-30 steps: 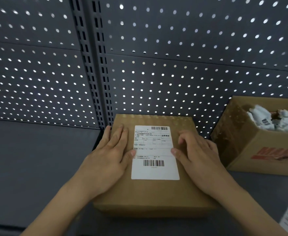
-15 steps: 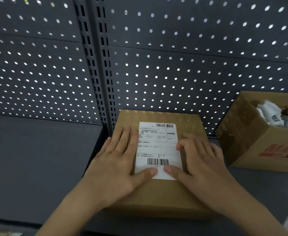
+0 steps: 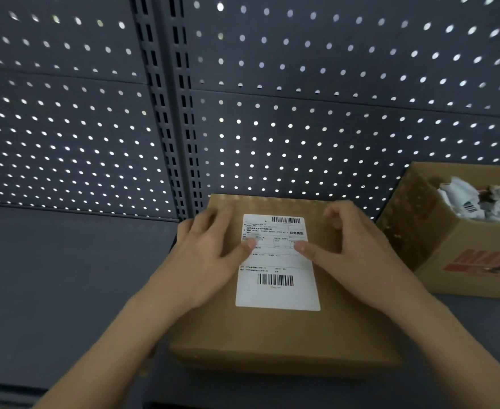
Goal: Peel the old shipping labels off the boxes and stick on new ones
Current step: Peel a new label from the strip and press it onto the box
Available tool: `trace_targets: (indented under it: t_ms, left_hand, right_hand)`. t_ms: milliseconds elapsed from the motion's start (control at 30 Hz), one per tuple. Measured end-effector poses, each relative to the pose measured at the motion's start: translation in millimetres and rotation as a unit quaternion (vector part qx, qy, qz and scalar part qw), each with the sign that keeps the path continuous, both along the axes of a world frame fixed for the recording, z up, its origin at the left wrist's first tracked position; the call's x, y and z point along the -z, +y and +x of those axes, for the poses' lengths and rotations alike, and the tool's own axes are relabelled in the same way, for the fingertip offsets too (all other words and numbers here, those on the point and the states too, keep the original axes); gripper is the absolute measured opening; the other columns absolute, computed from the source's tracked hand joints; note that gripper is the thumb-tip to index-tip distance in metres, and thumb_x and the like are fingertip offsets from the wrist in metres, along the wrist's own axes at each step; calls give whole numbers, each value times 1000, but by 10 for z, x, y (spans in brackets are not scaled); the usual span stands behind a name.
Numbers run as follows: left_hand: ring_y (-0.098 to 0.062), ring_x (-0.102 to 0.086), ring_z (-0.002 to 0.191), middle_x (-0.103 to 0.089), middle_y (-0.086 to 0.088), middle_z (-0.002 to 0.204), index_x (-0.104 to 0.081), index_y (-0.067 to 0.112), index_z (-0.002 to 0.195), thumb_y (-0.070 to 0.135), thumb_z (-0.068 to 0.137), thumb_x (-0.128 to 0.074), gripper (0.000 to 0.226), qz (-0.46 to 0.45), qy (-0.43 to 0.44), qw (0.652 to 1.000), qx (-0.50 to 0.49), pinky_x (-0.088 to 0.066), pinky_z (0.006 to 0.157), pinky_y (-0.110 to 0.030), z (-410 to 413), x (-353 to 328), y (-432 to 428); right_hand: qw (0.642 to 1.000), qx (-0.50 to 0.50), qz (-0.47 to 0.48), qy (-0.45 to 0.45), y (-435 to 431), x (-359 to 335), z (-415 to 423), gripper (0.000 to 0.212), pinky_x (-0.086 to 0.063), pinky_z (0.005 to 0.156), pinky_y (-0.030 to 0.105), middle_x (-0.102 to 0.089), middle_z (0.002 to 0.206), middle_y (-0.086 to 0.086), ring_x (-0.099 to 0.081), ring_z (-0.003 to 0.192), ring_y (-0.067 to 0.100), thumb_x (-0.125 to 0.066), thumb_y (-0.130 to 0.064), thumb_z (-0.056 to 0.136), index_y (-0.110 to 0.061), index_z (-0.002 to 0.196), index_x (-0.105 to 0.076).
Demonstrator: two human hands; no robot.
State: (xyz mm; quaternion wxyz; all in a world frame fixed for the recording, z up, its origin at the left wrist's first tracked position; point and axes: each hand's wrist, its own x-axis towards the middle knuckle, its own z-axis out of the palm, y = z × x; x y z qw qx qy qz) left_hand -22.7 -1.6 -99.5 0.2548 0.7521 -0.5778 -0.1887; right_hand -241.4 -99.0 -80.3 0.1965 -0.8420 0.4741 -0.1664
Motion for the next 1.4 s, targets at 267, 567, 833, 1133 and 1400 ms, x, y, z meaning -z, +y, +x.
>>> trace_targets:
  t_ms: [267, 567, 833, 1133, 1400]
  left_hand:
    - [-31, -28, 120, -25, 1, 125, -39, 46, 137, 67, 87, -48, 56, 24, -32, 996, -73, -27, 111, -47, 159, 125, -573]
    - [-27, -28, 115, -28, 2, 116, -49, 39, 124, 55, 92, -53, 36, -10, 7, 994, -104, -29, 95, -36, 154, 176, -670]
    - [-30, -29, 122, -27, 1, 115, -51, 40, 122, 51, 91, -56, 33, 2, 54, 993, -107, -23, 92, -31, 201, 164, -725]
    - [-27, -37, 128, -31, 1, 130, -27, 37, 149, 48, 91, -56, 66, -26, 141, 983, -114, -34, 111, -43, 394, 287, -284]
    - [-15, -60, 99, -58, 1, 116, -55, 32, 115, 58, 85, -57, 40, -5, 191, 980, -54, -54, 82, -37, 379, 369, -82]
  right_hand:
    - [995, 10, -50, 82, -552, 145, 336, 62, -39, 81, 34, -48, 111, -7, -48, 101, 15, -57, -78, 74, -29, 109, -42]
    - [991, 78, -91, 55, -702, 234, 394, 37, -37, 71, 32, -55, 98, -14, -54, 91, 13, -55, -66, 86, -31, 97, -50]
    - [990, 85, -96, 50, -691, 250, 394, 27, -42, 74, 33, -55, 100, -13, -56, 92, 14, -54, -57, 91, -32, 99, -53]
    - [979, 191, -22, -73, -145, 146, -103, 57, -40, 83, 33, -57, 119, 2, -52, 106, 18, -59, -58, 88, -22, 131, -51]
    - [968, 211, 122, -54, 190, 203, -159, 45, -51, 68, 31, -69, 87, -6, -64, 83, 12, -55, -68, 85, -26, 92, -69]
